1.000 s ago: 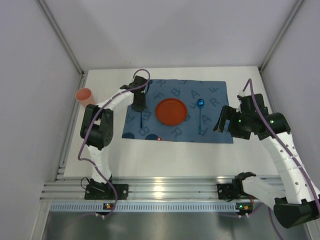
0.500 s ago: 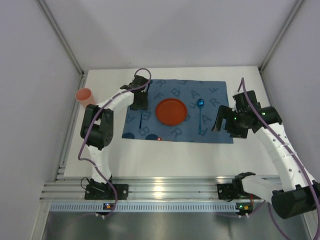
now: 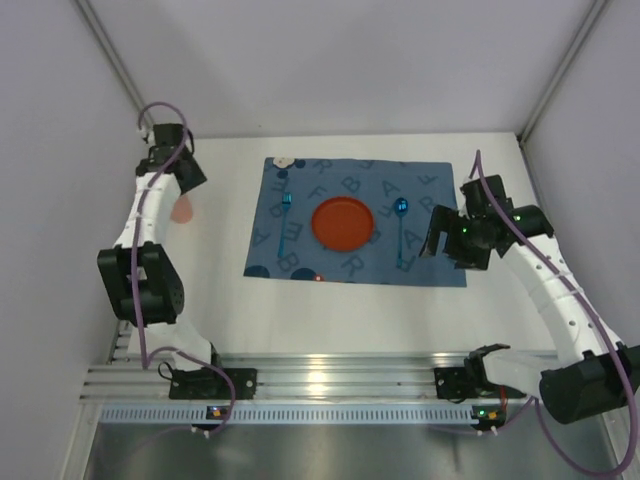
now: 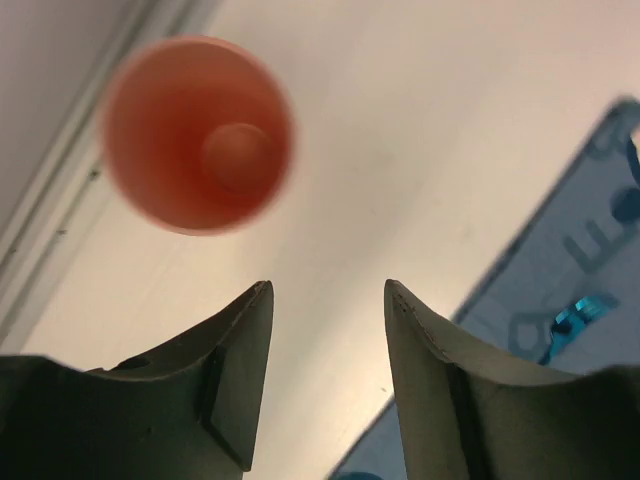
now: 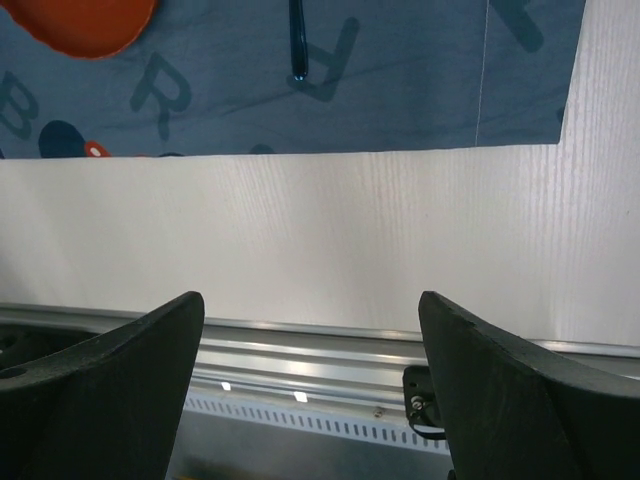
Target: Set the dinner table for one person
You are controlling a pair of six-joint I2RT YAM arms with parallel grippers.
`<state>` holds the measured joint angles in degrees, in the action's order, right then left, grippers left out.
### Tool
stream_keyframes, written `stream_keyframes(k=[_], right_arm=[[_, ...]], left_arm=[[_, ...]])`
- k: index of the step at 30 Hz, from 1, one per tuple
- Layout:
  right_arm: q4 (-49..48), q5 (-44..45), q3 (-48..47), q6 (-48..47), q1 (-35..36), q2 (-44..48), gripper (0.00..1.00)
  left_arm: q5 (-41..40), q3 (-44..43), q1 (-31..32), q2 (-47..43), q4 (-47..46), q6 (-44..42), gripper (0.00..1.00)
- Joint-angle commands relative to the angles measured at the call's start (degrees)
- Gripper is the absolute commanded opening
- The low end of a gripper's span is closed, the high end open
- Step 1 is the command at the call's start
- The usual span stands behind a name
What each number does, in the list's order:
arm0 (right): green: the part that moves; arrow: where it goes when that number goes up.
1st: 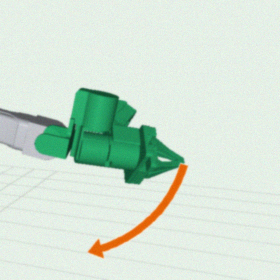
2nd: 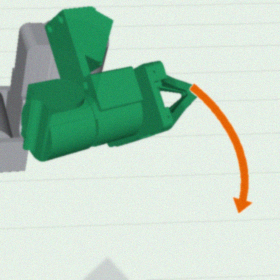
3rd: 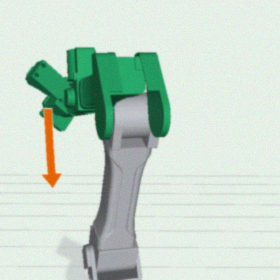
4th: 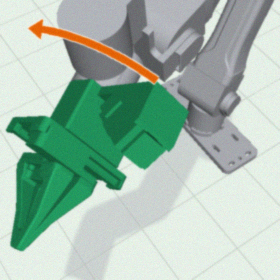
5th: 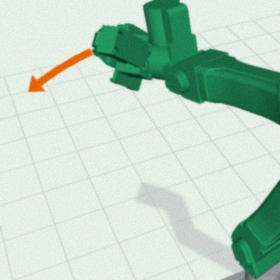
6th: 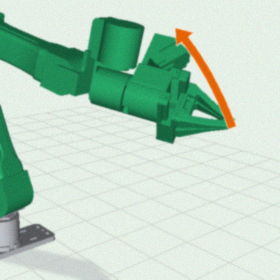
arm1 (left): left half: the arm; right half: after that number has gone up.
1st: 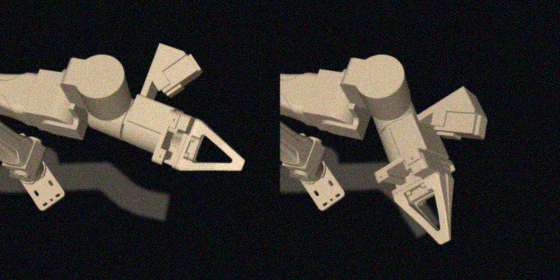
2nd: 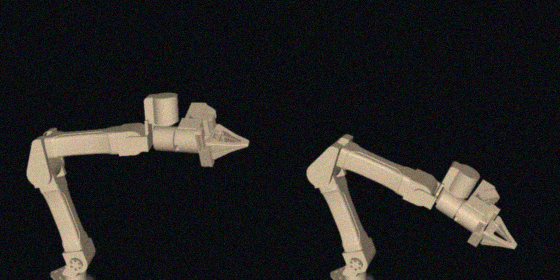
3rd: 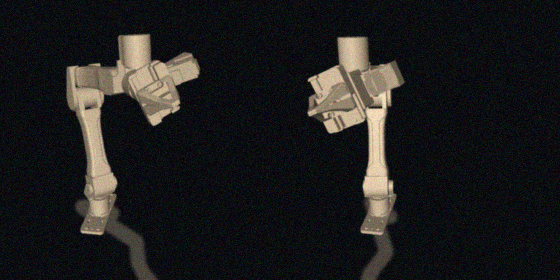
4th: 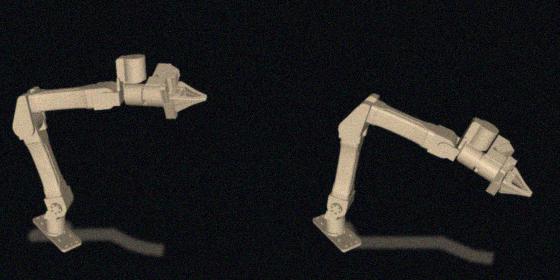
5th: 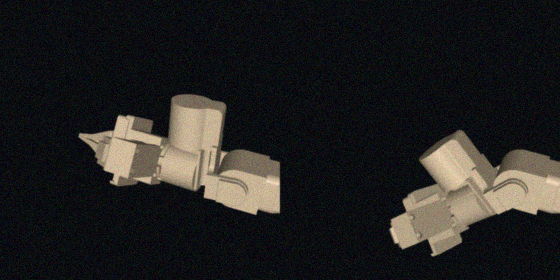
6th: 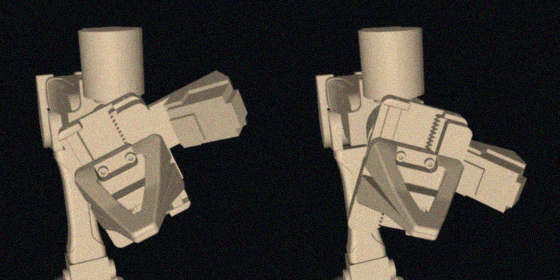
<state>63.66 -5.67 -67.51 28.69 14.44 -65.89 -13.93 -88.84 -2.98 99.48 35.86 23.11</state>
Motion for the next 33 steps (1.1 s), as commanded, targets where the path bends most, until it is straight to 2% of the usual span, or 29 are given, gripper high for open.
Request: stream_keyframes(k=[1,4,13,21,23,31,33], right_arm=[[-2.6,0.1,-1.7,0.6,-1.0,-0.4,0.89],[-2.4,0.3,-2.1,0.6,-1.0,-0.5,0.89],[-1.3,1.9,-3.2,1.5,-1.1,0.1,0.89],[-0.4,3.4,-1.8,2.9,-1.0,2.8,0.88],[-0.2,3.7,-1.8,3.3,-1.0,3.1,0.89],[-0.2,3.8,2.1,5.8,-1.0,6.2,0.89],[0.0,4.0,2.8,6.4,-1.0,6.9,0.89]], left_arm=[[-0.7,-1.1,-6.1,-1.8,2.9,2.3,0.53],[2.8,-2.0,-11.5,-1.2,3.6,4.1,0.52],[6.3,-3.1,-17.9,1.6,2.0,6.2,0.52],[13.7,-4.9,-20.8,5.3,-1.2,6.2,0.54],[17.6,-5.2,-21.0,5.7,-2.0,6.3,0.54],[18.1,-7.1,-21.4,9.9,-1.5,6.5,0.52],[17.2,-7.4,-21.4,10.8,-1.1,6.5,0.46]])
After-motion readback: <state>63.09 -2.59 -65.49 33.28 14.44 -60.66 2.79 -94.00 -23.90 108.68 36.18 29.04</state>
